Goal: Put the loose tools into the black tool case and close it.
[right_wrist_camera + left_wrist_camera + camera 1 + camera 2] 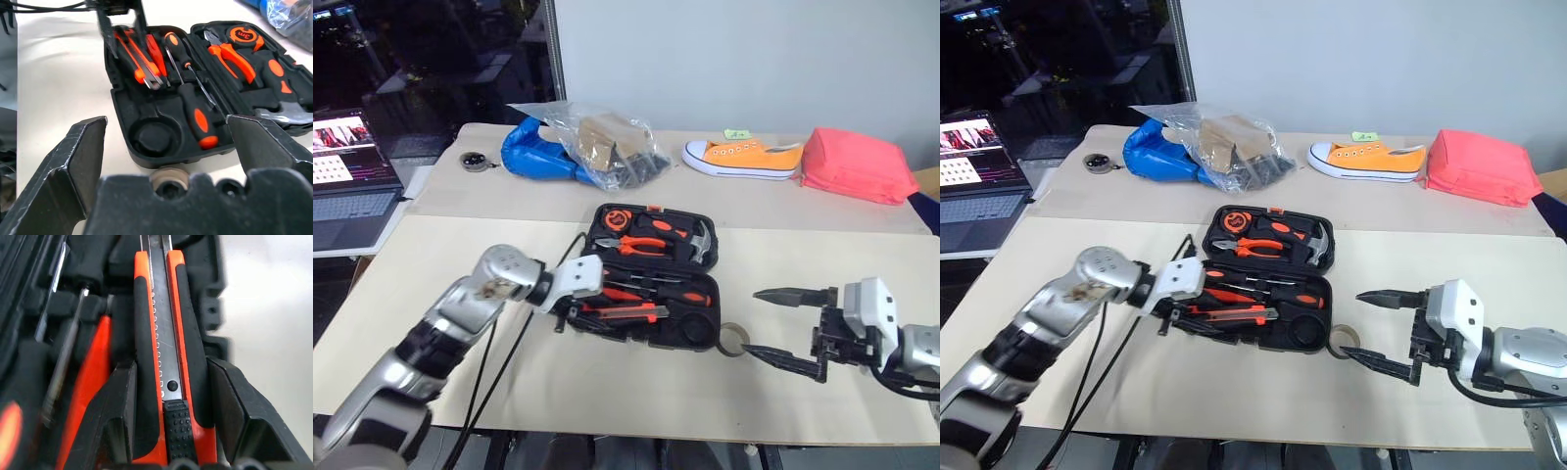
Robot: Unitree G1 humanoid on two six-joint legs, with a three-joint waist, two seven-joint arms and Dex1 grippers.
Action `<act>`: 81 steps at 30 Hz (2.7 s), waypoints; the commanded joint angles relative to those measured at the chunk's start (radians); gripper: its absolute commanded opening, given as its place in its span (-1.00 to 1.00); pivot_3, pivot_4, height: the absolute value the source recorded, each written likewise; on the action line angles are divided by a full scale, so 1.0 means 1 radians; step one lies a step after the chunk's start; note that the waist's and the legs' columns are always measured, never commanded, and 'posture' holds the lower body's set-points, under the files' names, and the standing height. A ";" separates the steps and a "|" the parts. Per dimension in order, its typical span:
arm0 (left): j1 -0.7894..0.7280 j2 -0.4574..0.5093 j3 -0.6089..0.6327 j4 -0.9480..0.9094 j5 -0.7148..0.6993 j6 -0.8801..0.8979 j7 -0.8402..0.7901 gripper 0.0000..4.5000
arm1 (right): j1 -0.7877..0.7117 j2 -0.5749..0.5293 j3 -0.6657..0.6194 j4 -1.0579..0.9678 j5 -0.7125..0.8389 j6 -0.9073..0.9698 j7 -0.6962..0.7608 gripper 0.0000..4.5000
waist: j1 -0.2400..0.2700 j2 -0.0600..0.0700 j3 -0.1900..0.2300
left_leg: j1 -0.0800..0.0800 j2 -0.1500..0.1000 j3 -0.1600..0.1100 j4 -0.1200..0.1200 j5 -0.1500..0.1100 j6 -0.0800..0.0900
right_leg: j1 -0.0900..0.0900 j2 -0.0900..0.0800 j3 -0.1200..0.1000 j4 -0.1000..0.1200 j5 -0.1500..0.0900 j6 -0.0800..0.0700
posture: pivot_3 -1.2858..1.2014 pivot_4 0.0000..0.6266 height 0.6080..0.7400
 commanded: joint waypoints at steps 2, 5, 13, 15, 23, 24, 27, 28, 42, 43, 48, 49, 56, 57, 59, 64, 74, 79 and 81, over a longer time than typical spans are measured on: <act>-0.045 -0.010 -0.037 0.074 0.078 -0.099 -0.069 -0.23 | 0.023 -0.004 -0.047 -0.041 0.014 -0.012 -0.003 1.00 | 0.001 0.000 0.000 | -0.001 0.000 0.000 0.000 0.000 0.000 | 0.000 0.000 0.000 0.000 0.000 0.000 | 0.03 -0.52 1.00; -0.057 -0.025 -0.039 0.097 0.093 -0.139 -0.103 -0.23 | 0.034 0.000 -0.047 -0.054 0.014 -0.008 -0.013 1.00 | 0.003 0.000 0.000 | -0.001 -0.001 0.000 0.001 0.000 0.000 | 0.000 -0.001 0.000 0.000 0.000 0.000 | 0.03 -0.52 1.00; -0.076 -0.068 -0.046 0.092 0.110 -0.130 -0.172 -0.23 | 0.034 -0.001 -0.041 -0.067 0.013 -0.002 -0.032 1.00 | 0.004 0.001 -0.001 | -0.002 0.000 0.000 0.005 0.000 0.000 | 0.001 -0.001 0.000 0.001 0.000 0.004 | 0.03 -0.52 1.00; -0.076 -0.072 -0.055 0.084 0.117 -0.088 -0.180 -0.23 | 0.030 -0.002 -0.037 -0.065 0.011 -0.003 -0.035 1.00 | 0.004 0.001 -0.001 | -0.002 0.000 0.000 0.005 0.000 0.001 | 0.001 -0.001 0.000 0.001 0.000 0.004 | 0.03 -0.52 1.00; -0.072 -0.039 0.069 -0.095 -0.009 0.192 -0.179 0.88 | 0.016 -0.005 -0.021 -0.053 0.006 -0.009 -0.034 1.00 | 0.002 0.001 -0.001 | -0.003 0.000 -0.001 0.005 -0.001 0.001 | 0.000 -0.001 0.000 0.000 0.000 0.003 | 0.03 -0.52 1.00; -0.073 -0.030 0.087 -0.118 -0.029 0.224 -0.176 0.88 | 0.014 -0.005 -0.020 -0.051 0.006 -0.009 -0.033 1.00 | 0.002 0.002 -0.001 | -0.003 0.000 -0.001 0.005 -0.001 0.001 | 0.000 -0.001 -0.001 0.000 0.000 0.003 | 0.03 -0.52 1.00; -0.044 -0.053 0.231 -0.176 -0.115 0.333 -0.057 0.88 | 0.003 -0.002 -0.010 -0.044 0.000 -0.013 -0.036 1.00 | 0.002 0.002 -0.001 | -0.003 0.000 -0.001 0.005 -0.001 0.001 | 0.000 -0.001 -0.001 0.001 0.000 0.003 | 0.03 -0.52 1.00; -0.028 -0.074 0.279 -0.187 -0.138 0.366 -0.006 0.76 | 0.001 0.000 -0.008 -0.043 -0.002 -0.014 -0.037 1.00 | 0.002 0.002 -0.001 | -0.003 0.000 -0.001 0.005 -0.001 0.001 | 0.000 -0.001 -0.001 0.002 0.000 0.004 | 0.03 -0.52 1.00; 0.423 -0.196 0.362 -0.197 -0.074 0.084 0.345 -0.95 | -0.003 -0.001 -0.017 -0.023 0.000 -0.014 -0.043 1.00 | 0.010 0.003 -0.002 | 0.002 0.000 -0.002 0.007 0.001 0.002 | 0.002 -0.002 0.000 0.008 0.000 0.003 | 0.03 -0.52 1.00; 0.429 -0.199 0.352 -0.176 -0.063 0.066 0.352 -0.95 | 0.001 -0.001 -0.020 -0.024 0.000 -0.015 -0.042 1.00 | 0.008 0.003 -0.002 | 0.003 0.000 -0.002 0.007 0.001 0.003 | 0.002 -0.002 0.001 0.008 0.000 0.004 | 0.03 -0.52 1.00; 0.478 -0.178 0.270 -0.127 -0.009 0.046 0.346 -0.95 | 0.014 -0.011 -0.036 -0.035 0.006 -0.004 -0.041 1.00 | 0.006 0.006 -0.004 | 0.003 0.000 -0.001 0.007 0.001 0.003 | 0.003 -0.002 0.001 0.008 0.000 0.003 | 0.03 -0.52 1.00; 0.484 -0.172 0.253 -0.115 0.003 0.047 0.348 -0.95 | 0.016 -0.014 -0.038 -0.036 0.006 -0.002 -0.041 1.00 | 0.006 0.007 -0.005 | 0.003 0.000 -0.001 0.007 0.001 0.003 | 0.003 -0.002 0.002 0.008 0.000 0.003 | 0.03 -0.52 1.00; 0.482 -0.153 0.175 -0.037 0.075 0.006 0.344 -0.95 | 0.041 -0.022 -0.036 -0.057 0.010 0.027 -0.044 1.00 | 0.003 0.008 -0.009 | 0.017 0.000 0.001 0.005 0.001 0.002 | 0.018 -0.002 0.002 0.006 -0.003 0.004 | 0.03 -0.52 1.00; 0.474 -0.156 0.166 -0.023 0.081 0.002 0.340 -0.95 | 0.042 -0.024 -0.034 -0.058 0.009 0.034 -0.045 1.00 | 0.003 0.009 -0.010 | 0.017 0.001 0.001 0.004 0.001 0.002 | 0.020 -0.003 0.002 0.006 -0.004 0.004 | 0.03 -0.52 1.00; 0.454 -0.164 0.152 0.001 0.089 -0.013 0.330 -0.95 | 0.041 -0.028 -0.030 -0.057 0.007 0.042 -0.043 1.00 | 0.003 0.010 -0.011 | 0.019 0.001 0.001 0.004 0.001 0.002 | 0.021 -0.003 0.002 0.006 -0.005 0.004 | 0.03 -0.52 1.00; 0.437 -0.217 0.266 -0.044 -0.031 -0.065 0.348 -0.95 | 0.036 -0.039 -0.021 -0.058 -0.013 0.069 -0.069 1.00 | 0.006 0.012 -0.013 | 0.026 0.000 0.002 0.004 0.001 0.002 | 0.027 -0.006 0.003 0.005 -0.007 -0.001 | 0.03 -0.52 1.00; 0.520 0.004 0.563 -0.550 -0.528 0.224 0.192 -0.30 | 0.012 -0.125 0.116 -0.088 -0.108 0.207 -0.114 1.00 | -0.002 0.005 -0.008 | 0.003 0.003 0.000 0.003 0.001 0.002 | 0.005 -0.004 0.001 0.001 -0.003 0.005 | 0.03 -0.52 1.00; 0.571 0.119 0.639 -0.685 -0.635 0.310 0.201 0.43 | -0.040 -0.142 0.217 -0.065 -0.145 0.230 -0.114 0.41 | 0.001 0.004 -0.006 | -0.001 0.001 -0.005 0.001 0.000 0.003 | 0.000 -0.006 0.001 -0.001 0.000 0.001 | 0.03 -0.52 1.00; 0.585 0.141 0.650 -0.722 -0.660 0.329 0.221 0.74 | -0.053 -0.144 0.247 -0.059 -0.159 0.231 -0.111 0.41 | 0.007 0.003 -0.005 | -0.001 0.000 -0.005 0.000 0.000 0.003 | 0.000 -0.006 0.001 -0.001 0.000 0.001 | 0.03 -0.52 1.00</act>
